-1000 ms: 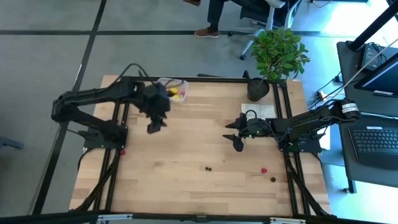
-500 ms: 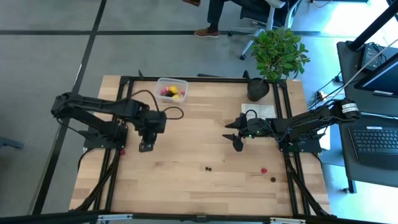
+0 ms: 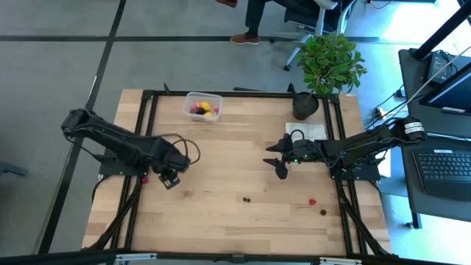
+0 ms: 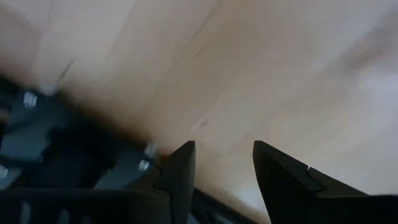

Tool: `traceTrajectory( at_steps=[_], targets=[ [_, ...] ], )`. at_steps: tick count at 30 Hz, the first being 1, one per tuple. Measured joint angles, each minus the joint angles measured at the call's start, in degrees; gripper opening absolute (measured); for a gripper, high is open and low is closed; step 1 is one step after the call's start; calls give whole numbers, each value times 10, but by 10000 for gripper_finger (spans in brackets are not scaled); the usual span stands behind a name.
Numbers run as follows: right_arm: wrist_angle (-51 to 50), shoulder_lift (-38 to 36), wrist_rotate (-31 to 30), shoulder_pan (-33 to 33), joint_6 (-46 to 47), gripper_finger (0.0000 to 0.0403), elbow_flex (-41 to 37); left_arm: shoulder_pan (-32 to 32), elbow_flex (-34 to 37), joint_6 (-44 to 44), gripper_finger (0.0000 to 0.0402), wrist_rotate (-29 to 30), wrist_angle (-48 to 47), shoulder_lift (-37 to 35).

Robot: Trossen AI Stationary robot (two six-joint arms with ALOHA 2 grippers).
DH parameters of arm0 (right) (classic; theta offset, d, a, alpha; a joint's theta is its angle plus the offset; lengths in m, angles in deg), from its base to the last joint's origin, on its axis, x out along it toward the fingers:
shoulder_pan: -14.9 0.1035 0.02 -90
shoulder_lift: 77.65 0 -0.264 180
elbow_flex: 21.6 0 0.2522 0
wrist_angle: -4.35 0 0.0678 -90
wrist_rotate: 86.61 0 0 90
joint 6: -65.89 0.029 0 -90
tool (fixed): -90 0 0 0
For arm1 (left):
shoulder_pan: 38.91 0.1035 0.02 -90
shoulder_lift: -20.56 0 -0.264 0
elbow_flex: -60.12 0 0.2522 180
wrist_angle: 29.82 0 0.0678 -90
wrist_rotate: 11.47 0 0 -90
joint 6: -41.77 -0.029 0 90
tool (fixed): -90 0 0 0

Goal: Pick and placing Produce into tupperware
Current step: Put the left cherry into the transparent bin

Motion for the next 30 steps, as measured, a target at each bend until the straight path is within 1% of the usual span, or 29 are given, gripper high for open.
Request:
traceTrajectory(
  at_steps=[4, 9, 16, 18, 24, 30],
  targets=[
    [16, 0, 0, 0, 0, 252, 0, -32, 26, 47, 139, 1, -1, 25],
    [38, 0, 0, 0, 0, 252, 0, -57, 29, 26, 121, -2, -2, 79],
    [67, 0, 0, 0, 2, 252, 0, -59, 29, 16, 99, -62, -44, 143],
    [73, 0, 0, 0, 2, 252, 0, -62, 29, 16, 94, -72, -50, 151],
    [75, 0, 0, 0, 2, 252, 0, -63, 29, 45, 81, -73, -50, 156],
    [75, 0, 0, 0, -1, 252, 0, -68, 29, 46, 69, -73, -46, 156]
  ],
)
